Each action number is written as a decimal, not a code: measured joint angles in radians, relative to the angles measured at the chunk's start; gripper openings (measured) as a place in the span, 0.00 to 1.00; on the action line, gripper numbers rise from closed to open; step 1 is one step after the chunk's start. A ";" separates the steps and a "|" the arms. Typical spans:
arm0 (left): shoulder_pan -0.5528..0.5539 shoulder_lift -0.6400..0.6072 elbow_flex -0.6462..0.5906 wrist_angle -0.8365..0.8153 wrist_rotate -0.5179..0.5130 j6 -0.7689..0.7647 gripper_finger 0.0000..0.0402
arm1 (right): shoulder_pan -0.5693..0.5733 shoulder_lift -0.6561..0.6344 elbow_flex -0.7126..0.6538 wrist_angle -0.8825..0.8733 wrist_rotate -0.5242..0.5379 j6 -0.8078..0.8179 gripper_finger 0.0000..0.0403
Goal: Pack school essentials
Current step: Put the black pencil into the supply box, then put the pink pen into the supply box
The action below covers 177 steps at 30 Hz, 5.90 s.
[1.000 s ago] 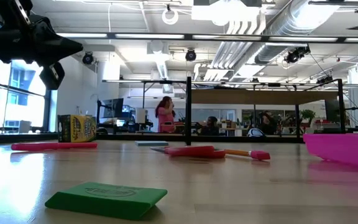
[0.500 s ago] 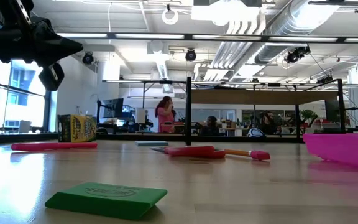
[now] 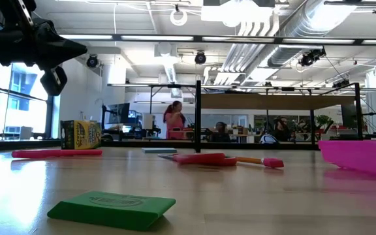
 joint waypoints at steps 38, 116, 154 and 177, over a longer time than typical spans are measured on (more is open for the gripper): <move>0.000 0.000 0.000 0.066 -0.038 0.004 0.42 | -0.161 -0.025 0.117 -0.044 0.752 0.485 0.34; -0.231 1.290 0.645 -0.794 -0.073 -0.391 0.42 | -0.847 -0.433 0.117 -0.001 0.556 -0.638 0.34; -0.232 1.441 0.648 -0.737 -0.036 -0.304 0.10 | -0.853 -0.433 0.117 -0.019 0.541 -0.631 0.34; -0.230 1.313 0.880 -0.594 0.006 0.051 0.08 | -0.850 -0.410 0.116 0.304 0.384 -0.690 0.34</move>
